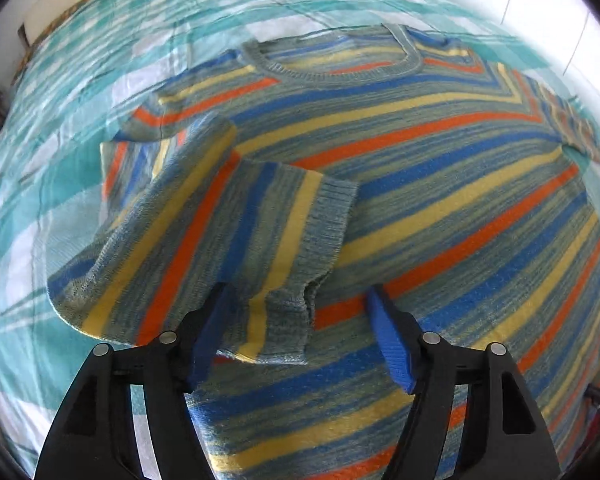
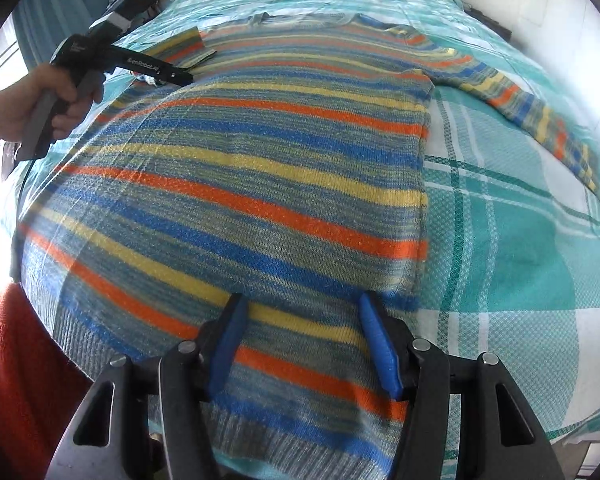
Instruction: Fold small clothes
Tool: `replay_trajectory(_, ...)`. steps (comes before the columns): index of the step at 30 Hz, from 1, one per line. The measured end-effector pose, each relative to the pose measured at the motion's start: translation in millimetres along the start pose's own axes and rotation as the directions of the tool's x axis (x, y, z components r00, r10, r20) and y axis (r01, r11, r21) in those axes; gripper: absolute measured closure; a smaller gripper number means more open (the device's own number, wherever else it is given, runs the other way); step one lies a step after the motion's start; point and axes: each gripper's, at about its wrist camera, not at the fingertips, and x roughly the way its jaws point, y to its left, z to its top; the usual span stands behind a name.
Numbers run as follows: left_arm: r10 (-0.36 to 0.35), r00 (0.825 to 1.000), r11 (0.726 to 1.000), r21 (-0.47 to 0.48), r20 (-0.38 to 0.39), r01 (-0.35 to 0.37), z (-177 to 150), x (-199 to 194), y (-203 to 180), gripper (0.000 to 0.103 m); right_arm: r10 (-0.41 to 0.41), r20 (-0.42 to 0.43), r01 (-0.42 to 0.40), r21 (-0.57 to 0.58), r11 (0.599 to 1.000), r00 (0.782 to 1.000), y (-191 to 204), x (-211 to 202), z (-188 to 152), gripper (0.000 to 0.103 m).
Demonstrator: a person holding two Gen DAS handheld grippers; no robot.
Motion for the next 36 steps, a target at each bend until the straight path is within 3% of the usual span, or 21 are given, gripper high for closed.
replay_trajectory(1,-0.006,1.0,1.0,-0.027,-0.003,0.006,0.0,-2.3,5.0,0.089,-0.001,-0.002,0.001,-0.001,1.0,1.0,0.1,0.7,0.4,0.046)
replay_trajectory(2,-0.032,0.999,0.997,-0.07,-0.009,0.031,3.7,-4.4,10.3,0.102,-0.002,-0.003,0.002,-0.002,1.0,1.0,0.7,1.9,1.9,0.045)
replay_trajectory(4,-0.118,0.992,0.974,-0.191,0.044,0.124,5.1,-25.7,31.0,0.102,0.0,-0.005,0.0,-0.004,1.0,1.0,0.3,3.8,3.9,0.045)
replay_trajectory(6,-0.141,0.973,0.928,-0.318,0.18,0.194,1.2,-68.0,67.8,0.102,-0.001,-0.008,0.001,-0.01,1.0,1.0,0.6,4.8,5.2,0.045)
replay_trajectory(7,-0.144,0.961,0.889,-0.395,0.234,0.23,-4.8,-85.3,92.6,0.102,-0.001,-0.009,0.001,-0.011,1.0,1.0,0.5,5.1,5.8,0.045)
replay_trajectory(9,-0.11,0.942,0.782,-0.557,0.318,0.279,-24.9,-112.1,149.5,0.102,0.0,-0.01,0.0,-0.008,1.0,1.0,0.8,5.9,6.6,0.045)
replay_trajectory(10,-0.063,0.941,0.707,-0.65,0.332,0.277,-42.2,-120.7,185.0,0.102,0.0,-0.011,0.0,-0.006,1.0,1.0,0.7,6.3,7.2,0.044)
replay_trajectory(13,0.069,0.967,0.55,-0.818,0.246,0.169,-93.9,-121.9,257.5,0.103,-0.003,-0.008,0.003,-0.005,1.0,1.0,1.5,7.3,8.2,0.044)
replay_trajectory(15,0.118,0.977,0.478,-0.873,0.175,0.098,-127.7,-116.9,281.8,0.103,-0.004,-0.004,0.004,-0.004,1.0,1.0,2.2,7.6,6.9,0.044)
replay_trajectory(16,0.122,0.98,0.456,-0.886,0.157,0.085,-137.0,-112.1,288.8,0.103,-0.004,-0.003,0.004,-0.003,1.0,1.0,2.4,7.8,6.7,0.044)
replay_trajectory(18,0.121,0.983,0.441,-0.895,0.135,0.068,-156.7,-107.9,288.2,0.103,-0.003,-0.004,0.003,-0.002,1.0,1.0,2.0,7.6,6.1,0.044)
replay_trajectory(22,0.145,0.986,0.466,-0.885,0.086,0.009,-168.2,-99.6,275.0,0.103,-0.011,-0.008,0.011,-0.009,1.0,1.0,2.5,8.2,6.9,0.044)
replay_trajectory(27,0.163,0.986,0.45,-0.892,0.031,-0.046,-170.5,-85.0,296.0,0.103,-0.02,-0.013,0.02,-0.011,1.0,1.0,4.9,8.4,7.1,0.044)
replay_trajectory(30,0.172,0.985,0.472,-0.878,0.002,-0.08,-172.5,-77.2,298.3,0.103,-0.026,-0.016,0.026,-0.013,1.0,1.0,5.9,8.6,8.1,0.044)
replay_trajectory(33,0.146,0.989,0.493,-0.869,0.031,-0.046,-175.8,-77.7,300.8,0.102,-0.03,-0.019,0.03,-0.013,0.999,0.999,6.1,9.4,9.0,0.044)
replay_trajectory(34,0.153,0.988,0.484,-0.873,0.028,-0.05,-178.3,-80.4,302.9,0.101,-0.032,-0.02,0.032,-0.015,0.999,0.999,6.8,9.8,9.2,0.044)
replay_trajectory(36,0.175,0.982,0.439,-0.898,0.067,-0.017,-191.8,-94.0,311.6,0.094,-0.034,-0.021,0.034,-0.013,0.999,0.999,7.1,10.1,9.7,0.044)
